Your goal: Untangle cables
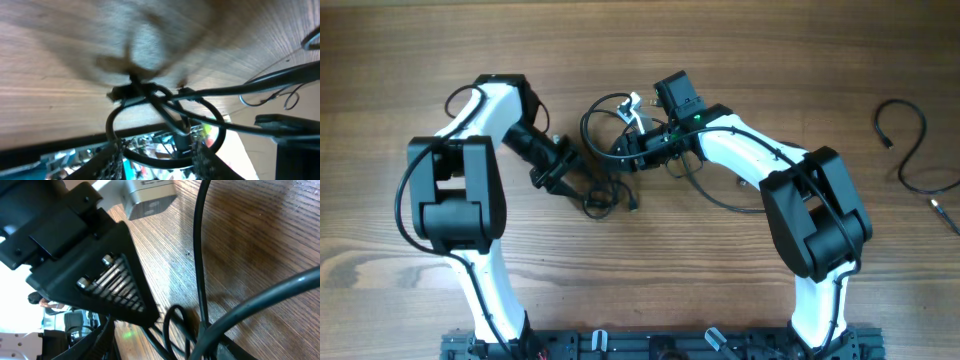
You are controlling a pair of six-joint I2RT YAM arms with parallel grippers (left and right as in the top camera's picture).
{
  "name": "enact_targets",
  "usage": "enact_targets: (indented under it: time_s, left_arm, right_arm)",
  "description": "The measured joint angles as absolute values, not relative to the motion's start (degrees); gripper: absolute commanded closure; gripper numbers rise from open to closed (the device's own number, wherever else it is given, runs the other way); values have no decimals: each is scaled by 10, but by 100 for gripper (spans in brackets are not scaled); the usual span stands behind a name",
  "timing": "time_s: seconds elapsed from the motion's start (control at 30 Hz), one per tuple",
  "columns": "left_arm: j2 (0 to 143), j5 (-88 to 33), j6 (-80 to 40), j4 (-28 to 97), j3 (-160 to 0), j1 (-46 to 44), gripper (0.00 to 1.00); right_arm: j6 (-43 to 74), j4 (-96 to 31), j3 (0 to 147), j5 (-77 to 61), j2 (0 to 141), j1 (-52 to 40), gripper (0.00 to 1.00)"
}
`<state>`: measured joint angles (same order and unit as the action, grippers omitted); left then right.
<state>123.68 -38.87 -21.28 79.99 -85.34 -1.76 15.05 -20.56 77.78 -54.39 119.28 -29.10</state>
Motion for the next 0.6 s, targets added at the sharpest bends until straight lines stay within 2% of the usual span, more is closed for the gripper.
enact_targets:
  time_s: [0.4, 0.6]
  left_arm:
    - [1237, -386, -261, 756, -853, -59, 62]
    - [1237, -381, -269, 776, -853, -77, 79]
  right_arm:
    - [150, -206, 778, -544, 1193, -289, 44]
    - [150, -206, 778, -541, 1193, -288, 44]
